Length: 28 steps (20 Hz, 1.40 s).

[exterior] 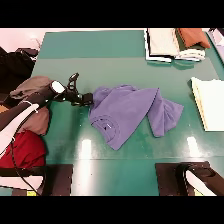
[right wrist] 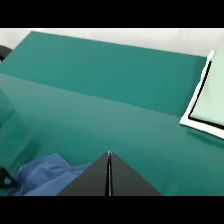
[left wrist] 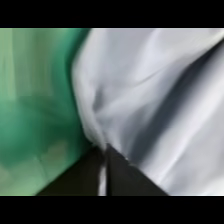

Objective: Fold the shirts.

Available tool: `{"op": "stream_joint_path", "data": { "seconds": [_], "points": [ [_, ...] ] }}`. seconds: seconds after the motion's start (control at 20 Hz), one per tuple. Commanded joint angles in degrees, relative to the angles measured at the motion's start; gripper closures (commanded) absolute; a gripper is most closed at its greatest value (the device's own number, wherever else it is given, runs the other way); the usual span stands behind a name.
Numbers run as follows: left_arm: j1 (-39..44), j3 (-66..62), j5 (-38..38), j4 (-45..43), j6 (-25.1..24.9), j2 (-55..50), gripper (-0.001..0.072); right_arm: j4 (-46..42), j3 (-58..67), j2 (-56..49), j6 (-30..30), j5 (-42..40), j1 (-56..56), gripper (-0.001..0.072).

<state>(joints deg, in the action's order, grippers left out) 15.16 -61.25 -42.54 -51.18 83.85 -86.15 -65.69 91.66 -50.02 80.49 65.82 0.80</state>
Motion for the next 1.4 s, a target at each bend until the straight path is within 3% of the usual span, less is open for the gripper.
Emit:
{"op": "stream_joint_path", "data": {
  "seconds": [0.0,0.2,0.35,0.4,0.45,0.5,0.75,0.9,1.05,1.15,1.2,1.25,1.35],
  "points": [
    [-0.9,-4.5,0.1,0.2,-0.4,0.3,0.0686,-1.8,-0.5,-2.4,0.0,6.3,-1.3,0.0695],
    [-5.5,-13.0,-2.6,-3.9,-1.3,3.1,0.0686,-1.6,-12.0,-4.2,0.0,16.0,-11.3,0.0694],
    [-7.2,-17.1,-5.3,-8.0,-1.9,4.0,0.0685,-1.4,-25.6,-5.6,0.0,13.1,-20.9,0.0686],
    [-7.3,-17.3,-5.8,-8.6,-1.9,4.0,0.0686,-1.4,-29.9,-6.8,0.0,11.4,-24.1,0.0525],
    [-7.3,-17.3,-6.1,-8.7,-1.9,3.9,0.0686,-1.2,-33.7,-8.6,0.0,9.8,-27.0,0.0282],
    [-7.3,-17.2,-6.4,-8.7,-1.9,3.8,0.0686,-1.3,-36.5,-10.8,0.0,8.6,-29.1,0.0252],
    [-7.3,-17.2,-6.5,-8.7,-1.8,3.8,0.0686,3.6,-42.6,-23.1,-4.9,0.0,-31.4,0.0261],
    [-7.3,-17.2,-6.5,-8.7,-1.7,3.8,0.0686,10.2,-41.2,-29.3,-6.7,-3.9,-29.6,0.0281],
    [-7.3,-17.2,-6.5,-8.6,-1.4,3.8,0.0686,10.7,-37.0,-34.2,-7.1,-5.2,-25.1,0.0285],
    [-7.3,-17.2,-6.5,-8.6,-1.4,3.8,0.0686,10.4,-33.8,-36.6,-7.1,-5.6,-21.7,0.0399],
    [-7.3,-17.2,-6.6,-8.4,-1.4,3.8,0.0686,10.1,-32.5,-37.4,-7.1,-6.0,-20.2,0.0501],
    [-7.3,-17.3,-6.8,-8.4,-1.4,3.9,0.0686,10.1,-31.5,-37.5,-8.3,-6.3,-19.0,0.0683],
    [-7.3,-17.9,-7.7,-9.2,-1.4,5.7,0.0686,10.1,-28.8,-35.6,-10.8,-6.0,-17.6,0.0696]
  ]
}}
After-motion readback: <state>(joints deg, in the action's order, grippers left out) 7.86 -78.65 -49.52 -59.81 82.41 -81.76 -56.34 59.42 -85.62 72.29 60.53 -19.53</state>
